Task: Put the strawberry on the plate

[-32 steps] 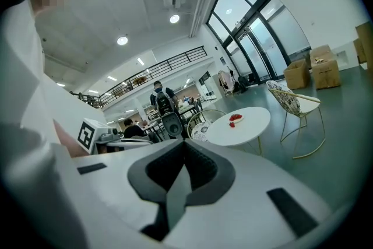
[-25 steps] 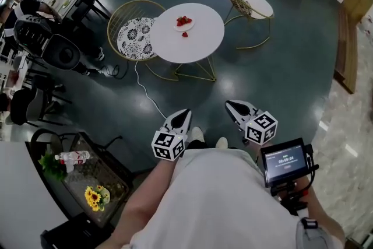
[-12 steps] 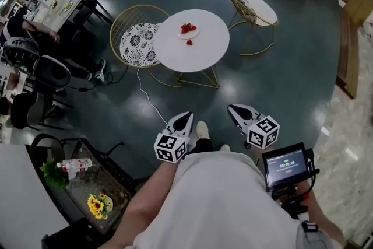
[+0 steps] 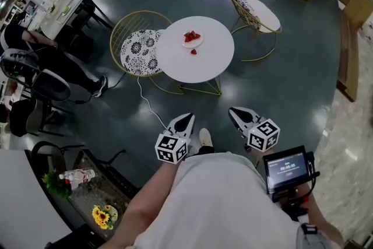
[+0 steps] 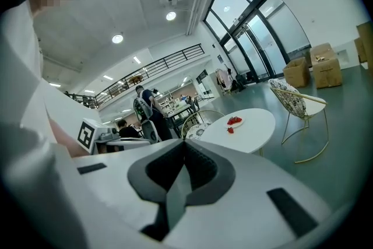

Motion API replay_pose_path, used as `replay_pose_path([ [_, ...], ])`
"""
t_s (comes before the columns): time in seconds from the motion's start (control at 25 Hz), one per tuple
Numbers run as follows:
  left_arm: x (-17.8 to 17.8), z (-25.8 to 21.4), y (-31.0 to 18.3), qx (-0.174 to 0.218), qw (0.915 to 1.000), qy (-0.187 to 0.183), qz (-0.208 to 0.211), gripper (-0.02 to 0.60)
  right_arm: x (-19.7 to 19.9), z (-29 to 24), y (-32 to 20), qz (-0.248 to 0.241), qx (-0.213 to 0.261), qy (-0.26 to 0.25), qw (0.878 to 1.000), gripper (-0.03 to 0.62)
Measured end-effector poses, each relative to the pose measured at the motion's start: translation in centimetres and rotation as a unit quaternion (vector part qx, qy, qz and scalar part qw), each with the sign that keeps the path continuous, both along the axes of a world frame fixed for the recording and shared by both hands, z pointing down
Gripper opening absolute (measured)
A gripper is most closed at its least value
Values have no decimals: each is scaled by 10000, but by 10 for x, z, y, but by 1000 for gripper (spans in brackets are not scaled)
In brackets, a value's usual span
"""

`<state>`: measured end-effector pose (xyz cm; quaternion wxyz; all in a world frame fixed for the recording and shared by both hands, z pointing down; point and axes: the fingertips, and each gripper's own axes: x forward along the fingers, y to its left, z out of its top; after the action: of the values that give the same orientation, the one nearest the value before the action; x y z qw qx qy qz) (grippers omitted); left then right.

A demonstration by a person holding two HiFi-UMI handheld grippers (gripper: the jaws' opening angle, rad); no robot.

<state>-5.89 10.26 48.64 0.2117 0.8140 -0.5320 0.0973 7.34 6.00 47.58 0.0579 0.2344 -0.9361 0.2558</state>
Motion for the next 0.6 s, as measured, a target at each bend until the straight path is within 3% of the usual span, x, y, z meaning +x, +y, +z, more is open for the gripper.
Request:
replay_pose_path([
  [0.6, -61, 12, -61, -48, 9999, 107, -54, 6, -58, 5, -64, -53, 4, 174, 9998, 6],
])
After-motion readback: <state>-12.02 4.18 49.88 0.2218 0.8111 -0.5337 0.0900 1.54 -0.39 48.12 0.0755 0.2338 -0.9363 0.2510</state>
